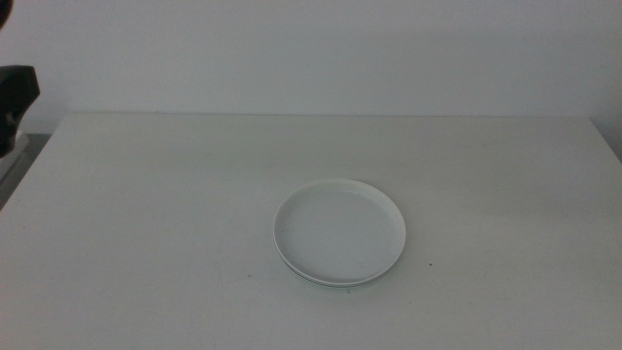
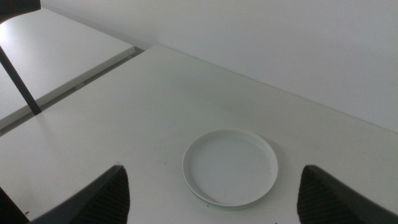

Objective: Stack the three bowls on top of each other.

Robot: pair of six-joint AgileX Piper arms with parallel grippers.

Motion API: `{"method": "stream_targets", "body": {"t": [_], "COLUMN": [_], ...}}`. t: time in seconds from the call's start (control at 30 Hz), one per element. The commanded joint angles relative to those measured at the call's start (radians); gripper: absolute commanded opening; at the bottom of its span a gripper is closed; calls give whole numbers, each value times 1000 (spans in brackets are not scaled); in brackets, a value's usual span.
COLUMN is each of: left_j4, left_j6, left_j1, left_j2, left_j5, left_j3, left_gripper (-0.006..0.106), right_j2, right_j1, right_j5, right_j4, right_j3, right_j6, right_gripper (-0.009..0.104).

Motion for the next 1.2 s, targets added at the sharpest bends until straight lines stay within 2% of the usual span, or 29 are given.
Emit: {"method": "stream_targets", "body": {"t": [0.0, 0.13, 0.2, 0.33, 0.43, 0.53, 1.07, 1.17], "left_j4": [-27, -127, -199, -440, -521, -532, -476, -476], "left_j6": [-13, 47, 174, 492, 549, 549, 562, 562], "left_j1": [6, 106, 175, 328, 393, 406, 406, 406], "left_j2": [-17, -37, -44, -44, -44, -44, -44, -44], "left_j5": [27, 50, -7, -114, -110, -106, -106, -106], "left_j3": [-1, -1, -1, -1, -1, -1, -1, -1], "left_gripper": [94, 94, 94, 94, 94, 94, 94, 94], "right_j2": [-3, -3, -3, -3, -3, -3, -3, -5], "right_j1": [-4, -4, -4, -4, -4, -4, -4, -4], "right_j5": [-5, -5, -5, -5, -5, -5, -5, -8], "right_j4": [-2, -2, -2, -2, -2, -2, -2, -91], "right_j3": [2, 2, 2, 2, 2, 2, 2, 5], "right_j6": [-3, -3, -3, -3, -3, -3, -3, -24], "right_gripper": [89, 89, 89, 89, 89, 89, 89, 89]}}
